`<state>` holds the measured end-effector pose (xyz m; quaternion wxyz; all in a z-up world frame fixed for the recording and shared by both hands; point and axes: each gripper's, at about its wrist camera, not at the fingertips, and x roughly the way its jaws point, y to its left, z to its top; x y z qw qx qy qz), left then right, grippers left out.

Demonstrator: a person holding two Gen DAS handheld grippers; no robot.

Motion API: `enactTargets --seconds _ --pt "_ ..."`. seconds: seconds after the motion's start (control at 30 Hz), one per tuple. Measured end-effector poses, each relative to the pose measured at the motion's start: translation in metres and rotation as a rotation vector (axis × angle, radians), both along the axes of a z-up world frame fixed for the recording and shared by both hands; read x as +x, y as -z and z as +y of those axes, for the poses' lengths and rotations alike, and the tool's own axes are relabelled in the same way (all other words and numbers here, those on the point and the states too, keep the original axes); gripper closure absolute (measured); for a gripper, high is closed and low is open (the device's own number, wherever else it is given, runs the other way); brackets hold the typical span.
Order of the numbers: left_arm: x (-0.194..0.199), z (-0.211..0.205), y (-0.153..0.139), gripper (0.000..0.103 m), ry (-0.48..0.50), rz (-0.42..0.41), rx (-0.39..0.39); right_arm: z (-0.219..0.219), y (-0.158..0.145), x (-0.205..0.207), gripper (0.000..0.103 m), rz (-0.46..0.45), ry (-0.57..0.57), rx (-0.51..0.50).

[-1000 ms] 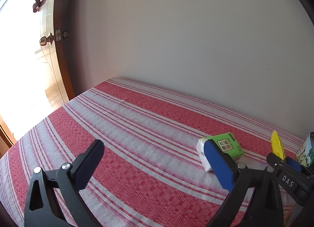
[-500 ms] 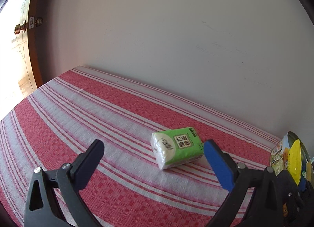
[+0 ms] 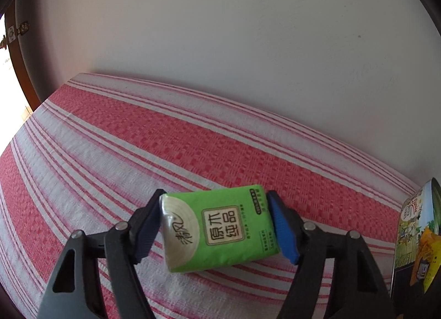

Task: Organize objects
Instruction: 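Lift the yellow bar with the right gripper while the left gripper grasps the small green tissue pack, then carry the green tissue pack and yellow bar over the cookie tin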

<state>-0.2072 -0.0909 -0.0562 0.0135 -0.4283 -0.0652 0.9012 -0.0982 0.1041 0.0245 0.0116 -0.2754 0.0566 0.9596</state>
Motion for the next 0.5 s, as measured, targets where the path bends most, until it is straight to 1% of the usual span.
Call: enactTargets --seconds 0.1,0.17,0.27,0.33,0.4,0.5 --pt "0.006 -0.009 -0.001 0.034 0.007 0.024 0.076 0.002 -0.002 0.002 0.040 0.015 0.005 0.001" --pt "0.018 -0.015 -0.007 0.034 -0.016 0.070 0.096 0.003 -0.004 0.004 0.040 0.035 0.013 0.001" --pt "0.042 -0.019 -0.022 0.034 -0.071 0.194 0.061 0.006 -0.007 0.015 0.040 0.088 0.044 0.031" --pt "0.059 -0.017 -0.030 0.034 -0.090 0.262 0.012 0.006 -0.010 0.019 0.040 0.128 0.068 0.068" --pt "0.074 -0.013 -0.035 0.034 -0.091 0.301 -0.031 0.000 -0.013 0.021 0.040 0.158 0.079 0.091" --pt "0.089 -0.012 -0.038 0.034 -0.089 0.328 -0.058 -0.012 -0.012 0.021 0.039 0.182 0.088 0.109"
